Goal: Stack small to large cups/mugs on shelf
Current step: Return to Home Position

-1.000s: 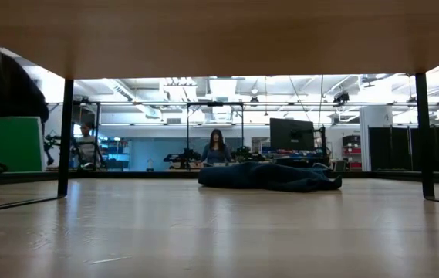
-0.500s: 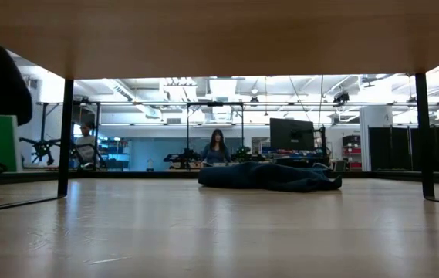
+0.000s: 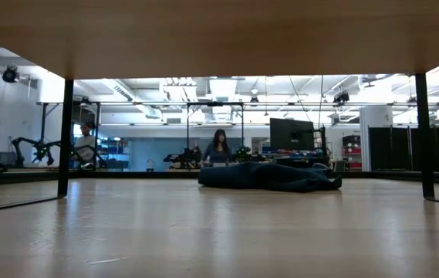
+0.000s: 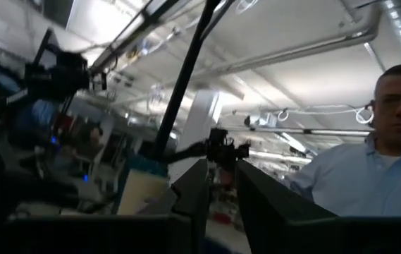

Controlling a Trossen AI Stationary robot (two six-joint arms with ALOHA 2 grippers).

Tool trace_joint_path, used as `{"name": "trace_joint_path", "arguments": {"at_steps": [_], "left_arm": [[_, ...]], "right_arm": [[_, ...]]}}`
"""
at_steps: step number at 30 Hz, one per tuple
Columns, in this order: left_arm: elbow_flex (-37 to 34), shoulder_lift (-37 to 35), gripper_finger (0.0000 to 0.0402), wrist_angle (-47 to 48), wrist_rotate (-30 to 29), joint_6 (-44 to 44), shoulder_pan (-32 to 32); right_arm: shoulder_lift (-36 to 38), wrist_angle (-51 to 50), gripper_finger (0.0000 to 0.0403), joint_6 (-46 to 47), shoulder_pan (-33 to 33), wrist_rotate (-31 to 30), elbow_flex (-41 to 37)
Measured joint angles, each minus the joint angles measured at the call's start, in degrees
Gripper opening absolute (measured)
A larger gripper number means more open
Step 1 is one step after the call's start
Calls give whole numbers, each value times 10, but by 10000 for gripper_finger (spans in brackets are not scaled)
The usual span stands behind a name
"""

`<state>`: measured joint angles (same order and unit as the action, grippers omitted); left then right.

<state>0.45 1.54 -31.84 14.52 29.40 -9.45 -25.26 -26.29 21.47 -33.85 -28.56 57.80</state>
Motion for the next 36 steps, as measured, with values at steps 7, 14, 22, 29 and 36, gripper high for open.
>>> {"name": "trace_joint_path", "arguments": {"at_steps": [7,14,22,29,36], "left_arm": [[0,6,59,55,-16,22,0],[-1,2,59,160,-86,47,1],[-1,2,59,219,-109,48,1],[-1,7,59,294,-110,48,1],[-1,15,59,302,-110,48,1]], "right_arm": [[128,3,57,-32,0,0,-76],[228,-60,56,-8,0,0,-131],[251,-198,57,64,2,-72,-126],[252,-322,56,155,4,-145,-125],[250,-494,57,378,5,-145,-133]]}}
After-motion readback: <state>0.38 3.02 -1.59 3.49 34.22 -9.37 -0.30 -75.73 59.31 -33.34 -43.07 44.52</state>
